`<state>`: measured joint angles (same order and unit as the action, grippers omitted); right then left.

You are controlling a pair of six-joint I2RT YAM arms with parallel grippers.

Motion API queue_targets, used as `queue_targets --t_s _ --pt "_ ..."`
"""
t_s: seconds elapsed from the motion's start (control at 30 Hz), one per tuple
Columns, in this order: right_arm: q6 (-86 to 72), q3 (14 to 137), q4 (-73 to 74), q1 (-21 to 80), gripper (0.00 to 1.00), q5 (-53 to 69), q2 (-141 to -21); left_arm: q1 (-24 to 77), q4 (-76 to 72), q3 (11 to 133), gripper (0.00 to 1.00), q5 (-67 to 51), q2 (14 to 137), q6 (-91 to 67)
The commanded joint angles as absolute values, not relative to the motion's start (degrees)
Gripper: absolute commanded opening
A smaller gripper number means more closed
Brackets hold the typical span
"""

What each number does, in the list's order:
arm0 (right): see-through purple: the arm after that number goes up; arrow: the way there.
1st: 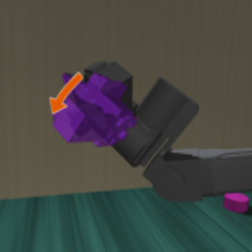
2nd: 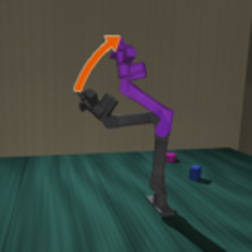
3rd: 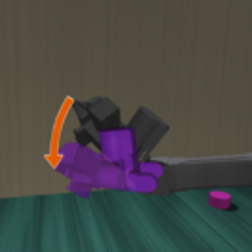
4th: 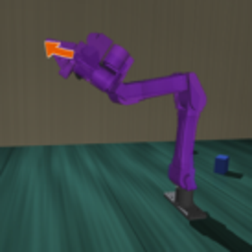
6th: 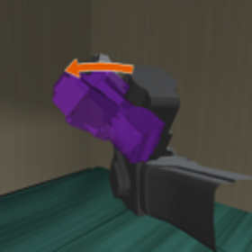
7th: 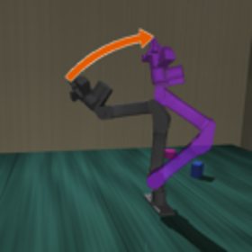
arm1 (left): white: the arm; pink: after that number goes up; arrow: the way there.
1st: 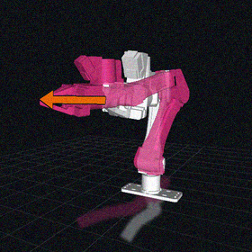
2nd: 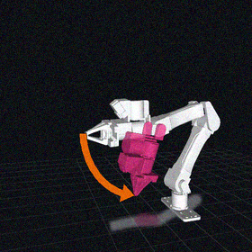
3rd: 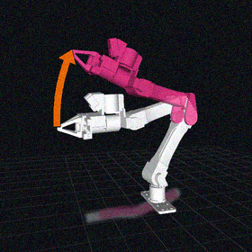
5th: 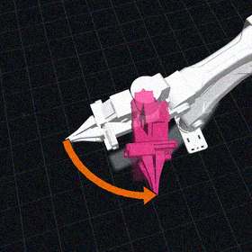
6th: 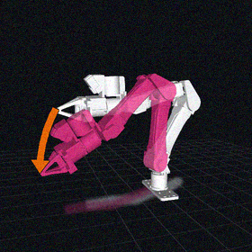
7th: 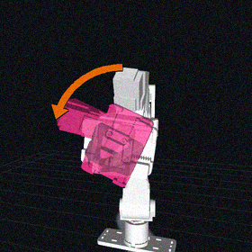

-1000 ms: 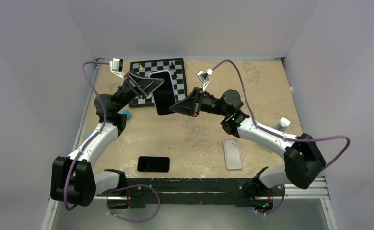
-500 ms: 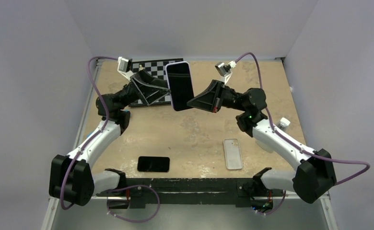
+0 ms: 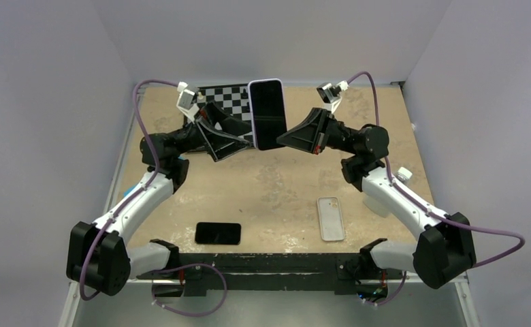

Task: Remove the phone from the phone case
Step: Remove the phone case from the phone.

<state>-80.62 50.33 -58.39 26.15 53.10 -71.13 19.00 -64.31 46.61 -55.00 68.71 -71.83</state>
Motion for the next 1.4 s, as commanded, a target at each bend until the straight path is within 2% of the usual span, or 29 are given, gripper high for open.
queue_targets --t_s 0.0,0.27,0.4,0.57,0.7,0.9,1.13,1.17,1.2,1.37 --pt "-84.98 51.25 -68.38 25.93 0.0 52.93 -70.92 20.65 -61.01 48.76 0.84 -55.77 67.24 -65.01" --pt "-82.57 52.1 -65.86 25.89 0.0 52.98 -70.46 22.38 -58.2 48.52 0.74 -55.23 66.92 -62.67" --pt "-82.18 51.98 -65.24 25.88 0.0 52.76 -70.14 22.5 -56.47 48.66 0.6 -54.85 66.82 -61.72" --pt "-82.03 51.73 -64.95 25.92 0.0 52.43 -70.05 22.57 -52.84 48.68 0.47 -53.64 65.99 -59.34" --pt "-79.61 51.99 -62.09 26.0 0.0 51.69 -69.74 22.98 -48.26 48.69 0.41 -52.21 64.83 -56.18" --pt "-72.37 53.47 -52.68 26.64 0.0 49.88 -68.41 24.21 -47.2 48.58 0.38 -51.16 65.75 -56.21" --pt "-68.11 54.36 -46.97 26.95 0.0 49.67 -67.29 24.32 -42.53 48.35 0.09 -48.66 64.49 -53.27" --pt "-67.05 54.46 -45.37 26.92 0.0 49.98 -67.19 24.28 -41.16 48.15 0.02 -47.24 63.84 -51.99" --pt "-65.87 54.47 -43.76 27.02 0.0 50.25 -67.02 24.15 -38.8 47.86 0.0 -45.91 62.75 -50.99" --pt "-53.2 54.52 -26.97 27.09 0.0 51.19 -64.96 22.05 -13.51 48.85 0.0 -26.26 54.45 -36.75"
